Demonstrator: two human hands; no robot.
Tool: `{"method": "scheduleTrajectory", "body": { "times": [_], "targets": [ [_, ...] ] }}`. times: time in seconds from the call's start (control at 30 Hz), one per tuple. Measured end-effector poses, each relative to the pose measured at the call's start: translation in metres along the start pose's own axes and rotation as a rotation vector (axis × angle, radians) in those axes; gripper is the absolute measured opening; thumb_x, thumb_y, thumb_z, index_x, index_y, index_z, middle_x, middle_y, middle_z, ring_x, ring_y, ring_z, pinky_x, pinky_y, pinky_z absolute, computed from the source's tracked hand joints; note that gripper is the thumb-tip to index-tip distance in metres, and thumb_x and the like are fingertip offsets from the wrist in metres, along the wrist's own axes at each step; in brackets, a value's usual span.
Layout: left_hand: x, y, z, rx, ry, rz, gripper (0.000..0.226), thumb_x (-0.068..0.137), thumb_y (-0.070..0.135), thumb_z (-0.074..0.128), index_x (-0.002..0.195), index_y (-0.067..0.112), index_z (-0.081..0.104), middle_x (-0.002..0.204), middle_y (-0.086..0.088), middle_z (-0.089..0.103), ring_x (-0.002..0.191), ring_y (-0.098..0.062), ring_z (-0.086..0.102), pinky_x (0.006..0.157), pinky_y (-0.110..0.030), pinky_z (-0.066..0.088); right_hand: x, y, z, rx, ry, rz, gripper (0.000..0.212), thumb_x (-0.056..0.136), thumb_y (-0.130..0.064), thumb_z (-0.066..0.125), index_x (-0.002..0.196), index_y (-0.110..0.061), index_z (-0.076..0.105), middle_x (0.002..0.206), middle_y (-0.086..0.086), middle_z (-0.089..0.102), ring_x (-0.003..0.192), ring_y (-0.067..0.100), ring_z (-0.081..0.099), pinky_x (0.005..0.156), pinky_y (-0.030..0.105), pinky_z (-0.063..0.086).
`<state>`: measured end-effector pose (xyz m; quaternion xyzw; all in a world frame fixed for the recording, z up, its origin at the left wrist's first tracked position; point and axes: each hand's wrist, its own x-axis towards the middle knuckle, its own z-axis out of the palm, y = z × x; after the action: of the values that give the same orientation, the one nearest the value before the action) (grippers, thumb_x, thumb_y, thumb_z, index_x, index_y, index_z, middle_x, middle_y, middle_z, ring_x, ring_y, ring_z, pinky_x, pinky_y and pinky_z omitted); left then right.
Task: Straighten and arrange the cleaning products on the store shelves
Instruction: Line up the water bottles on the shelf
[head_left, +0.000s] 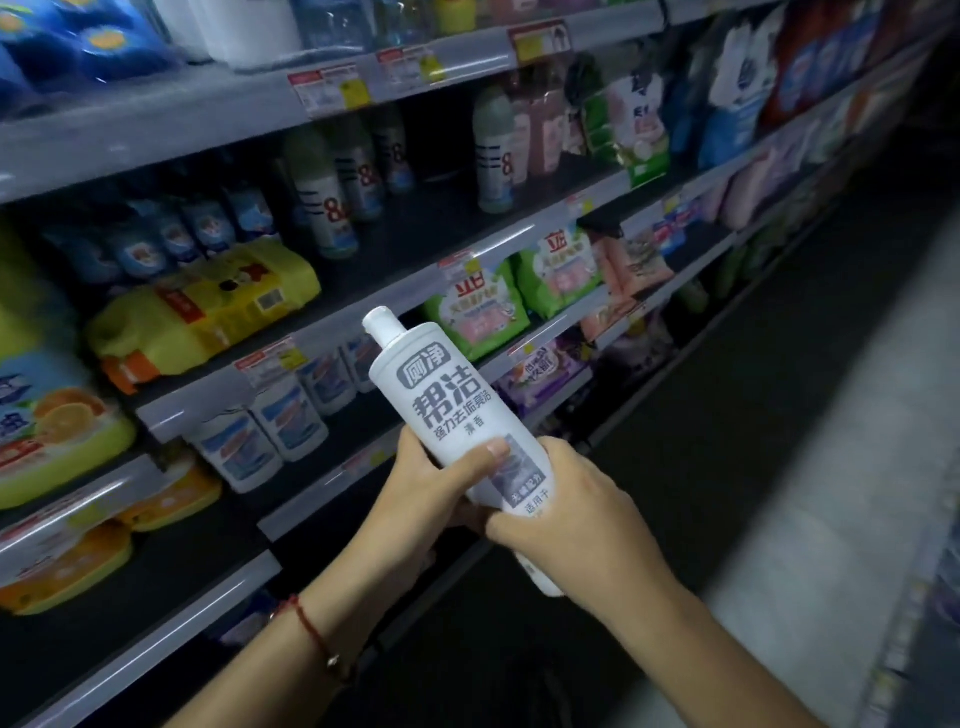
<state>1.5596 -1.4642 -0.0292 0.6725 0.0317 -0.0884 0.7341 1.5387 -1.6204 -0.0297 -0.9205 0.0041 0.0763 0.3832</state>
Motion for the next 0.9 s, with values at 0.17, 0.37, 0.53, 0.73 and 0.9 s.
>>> {"method": "scheduleTrajectory", "body": {
  "times": [0.17,0.37,0.53,0.73,0.9],
  "targets": [
    [0.092,-0.008,0.041,-0.046,-0.059,-0.048,0.039,0.085,0.017,0.077,0.118,0.012,0.059,0.109,-0.018,0.075,0.098,-0.032,0.075,0.079,-0.045,0.064,0.06,0.049,-0.046,0.302,-0.108,0.051,0.054,0.068,-0.056,0.078,0.116,-0.046,0.057,0.112,-0.014,0.065,0.094,0.003,0.068,0.081,0.034,0.059],
    [0.17,0.017,0.114,0.057,-0.242,-0.002,0.036,0.09,0.004,0.069,0.119,0.023,0.056,0.106,0.0,0.076,0.097,-0.02,0.076,0.075,-0.03,0.062,0.095,0.107,-0.107,0.592,-0.189,0.093,0.081,0.07,-0.027,0.083,0.138,-0.048,0.044,0.124,-0.02,0.068,0.113,0.003,0.067,0.094,0.033,0.056],
    [0.21,0.041,0.159,0.134,-0.302,0.019,0.04,0.09,0.008,0.074,0.123,0.024,0.057,0.113,-0.004,0.075,0.104,-0.025,0.074,0.09,-0.048,0.061,0.12,0.128,-0.141,0.607,-0.173,0.006,0.094,0.075,-0.013,0.085,0.141,-0.056,0.034,0.131,-0.024,0.063,0.121,0.001,0.061,0.099,0.031,0.053],
    [0.236,0.064,0.171,0.138,-0.14,0.044,0.03,0.097,0.036,0.062,0.125,0.026,0.06,0.113,0.002,0.077,0.1,-0.018,0.076,0.087,-0.038,0.061,0.167,0.136,-0.179,0.661,-0.3,-0.118,0.088,0.075,-0.013,0.087,0.139,-0.052,0.039,0.129,-0.022,0.065,0.12,0.004,0.063,0.092,0.027,0.055],
    [0.24,0.082,0.17,0.108,0.039,0.061,0.039,0.094,0.049,0.063,0.123,0.022,0.062,0.112,-0.005,0.077,0.101,-0.027,0.075,0.092,-0.051,0.058,0.209,0.128,-0.217,0.602,-0.505,-0.238,0.085,0.078,-0.021,0.087,0.14,-0.055,0.039,0.129,-0.023,0.064,0.12,0.003,0.063,0.097,0.032,0.055]
  ]
}}
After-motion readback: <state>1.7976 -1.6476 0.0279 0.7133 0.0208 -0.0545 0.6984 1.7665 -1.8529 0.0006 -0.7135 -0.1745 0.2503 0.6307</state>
